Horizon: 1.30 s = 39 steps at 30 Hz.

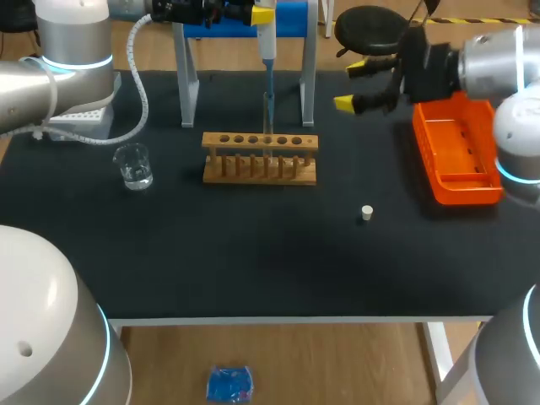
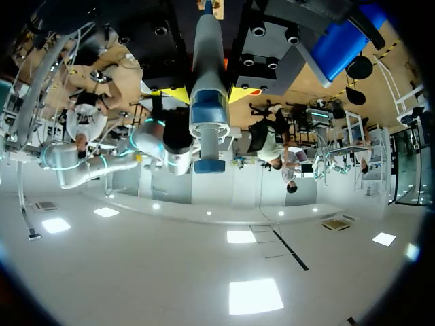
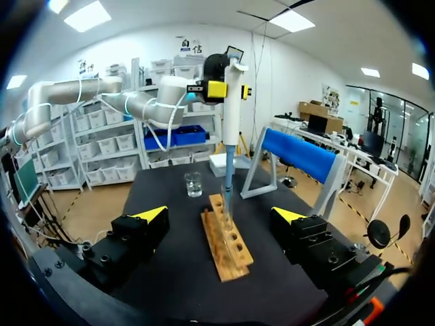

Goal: Invert the test tube, pick up the pipette, mount the tip to pipette, aspirate from beaker and dispense into the tube, eject the tip, return the pipette, and cap with the stopper.

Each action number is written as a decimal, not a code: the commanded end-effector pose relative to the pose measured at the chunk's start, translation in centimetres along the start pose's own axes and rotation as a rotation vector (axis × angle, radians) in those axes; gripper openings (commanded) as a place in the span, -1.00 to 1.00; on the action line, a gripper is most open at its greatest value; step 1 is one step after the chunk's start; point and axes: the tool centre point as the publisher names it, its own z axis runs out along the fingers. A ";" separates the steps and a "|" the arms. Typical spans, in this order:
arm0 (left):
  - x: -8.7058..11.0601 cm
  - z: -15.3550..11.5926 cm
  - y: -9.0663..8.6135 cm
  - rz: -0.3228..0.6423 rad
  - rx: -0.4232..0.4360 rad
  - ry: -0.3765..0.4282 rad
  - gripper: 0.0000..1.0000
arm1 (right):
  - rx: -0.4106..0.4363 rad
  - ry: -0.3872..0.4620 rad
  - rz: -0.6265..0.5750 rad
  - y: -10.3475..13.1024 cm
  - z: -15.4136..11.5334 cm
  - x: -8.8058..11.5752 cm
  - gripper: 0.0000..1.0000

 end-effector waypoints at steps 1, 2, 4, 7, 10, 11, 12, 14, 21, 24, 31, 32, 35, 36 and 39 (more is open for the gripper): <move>0.0 0.0 -0.1 0.000 -0.001 0.001 -1.00 | -0.065 0.010 -0.005 -0.7 3.2 -0.5 1.00; 0.0 0.0 -0.1 0.000 -0.001 0.001 -1.00 | -0.064 0.012 -0.004 -0.7 3.6 -0.6 1.00; 0.0 0.0 -0.1 0.000 -0.001 0.001 -1.00 | -0.065 0.017 0.004 -0.8 4.3 -0.7 1.00; 0.0 0.0 -0.1 0.000 -0.001 0.001 -1.00 | -0.067 0.018 0.005 -0.9 5.1 -0.7 1.00; 0.0 0.0 -0.1 0.000 -0.001 0.001 -1.00 | -0.065 0.019 0.005 -1.1 5.7 -0.6 1.00; 0.0 0.0 -0.1 0.000 -0.001 0.001 -1.00 | -0.060 0.018 0.001 -1.2 5.9 -0.4 1.00; 0.0 0.0 -0.1 0.000 -0.001 0.001 -1.00 | -0.055 0.019 -0.003 -1.3 6.1 -0.2 1.00; 0.0 0.0 -0.1 0.000 -0.001 0.001 -1.00 | -0.044 0.017 -0.012 -1.6 6.4 0.1 1.00; 0.0 0.0 -0.1 0.000 -0.001 0.001 -1.00 | -0.025 0.016 -0.009 -2.1 7.0 0.2 1.00; 0.0 0.0 -0.1 0.000 -0.001 0.001 -1.00 | -0.016 0.013 -0.013 -2.0 7.0 0.2 1.00; 0.0 0.0 -0.1 0.000 -0.001 0.001 -1.00 | -0.016 0.013 -0.013 -2.0 7.0 0.2 1.00; 0.0 0.0 -0.1 0.000 -0.001 0.001 -1.00 | -0.016 0.013 -0.013 -2.0 7.0 0.2 1.00; 0.0 0.0 -0.1 0.000 -0.001 0.001 -1.00 | -0.016 0.013 -0.013 -2.0 7.0 0.2 1.00; 0.0 0.0 -0.1 0.000 -0.001 0.001 -1.00 | -0.016 0.013 -0.013 -2.0 7.0 0.2 1.00; 0.0 0.0 -0.1 0.000 -0.001 0.001 -1.00 | -0.016 0.013 -0.013 -2.0 7.0 0.2 1.00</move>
